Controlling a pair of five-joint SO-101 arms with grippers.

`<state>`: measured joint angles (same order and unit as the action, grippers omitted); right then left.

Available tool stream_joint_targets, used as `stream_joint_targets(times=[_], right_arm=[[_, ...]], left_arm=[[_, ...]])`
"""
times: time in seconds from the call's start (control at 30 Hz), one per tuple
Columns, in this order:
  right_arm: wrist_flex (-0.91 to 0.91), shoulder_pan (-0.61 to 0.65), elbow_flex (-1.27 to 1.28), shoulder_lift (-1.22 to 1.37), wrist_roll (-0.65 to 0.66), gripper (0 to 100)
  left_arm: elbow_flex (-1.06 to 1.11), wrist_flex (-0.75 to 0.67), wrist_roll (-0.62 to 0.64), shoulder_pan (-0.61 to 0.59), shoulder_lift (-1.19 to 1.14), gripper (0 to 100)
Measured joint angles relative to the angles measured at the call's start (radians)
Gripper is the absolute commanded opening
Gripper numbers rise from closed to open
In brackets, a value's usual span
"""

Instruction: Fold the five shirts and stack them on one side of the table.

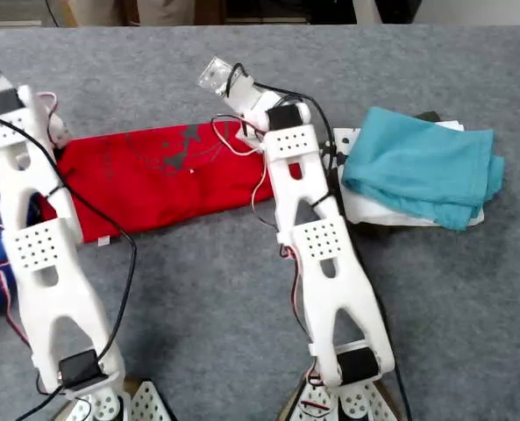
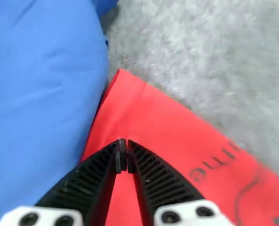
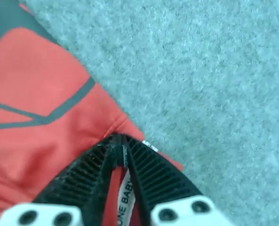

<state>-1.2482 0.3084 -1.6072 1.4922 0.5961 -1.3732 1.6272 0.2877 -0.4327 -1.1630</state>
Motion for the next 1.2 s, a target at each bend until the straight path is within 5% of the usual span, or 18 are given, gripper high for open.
stream_joint_targets(times=[0.23,0.63,0.83,0.97,1.2], right_arm=[[0.0,0.0,-0.034,0.025,0.0,0.3],[0.034,-0.017,-0.035,0.028,-0.002,0.2],[-0.038,-0.02,-0.034,-0.101,-0.021,0.2],[-0.157,-0.02,-0.034,-0.269,-0.121,0.2],[-0.333,-0.02,-0.034,-0.52,-0.097,0.2]], left_arm=[[-0.245,0.034,0.008,-0.017,-0.222,2],[-0.272,0.052,0.009,-0.038,-0.17,3],[-0.272,0.12,0.009,-0.038,0.021,22],[-0.198,0.121,-0.014,-0.038,0.132,22],[0.184,0.121,-0.209,-0.084,0.212,21]])
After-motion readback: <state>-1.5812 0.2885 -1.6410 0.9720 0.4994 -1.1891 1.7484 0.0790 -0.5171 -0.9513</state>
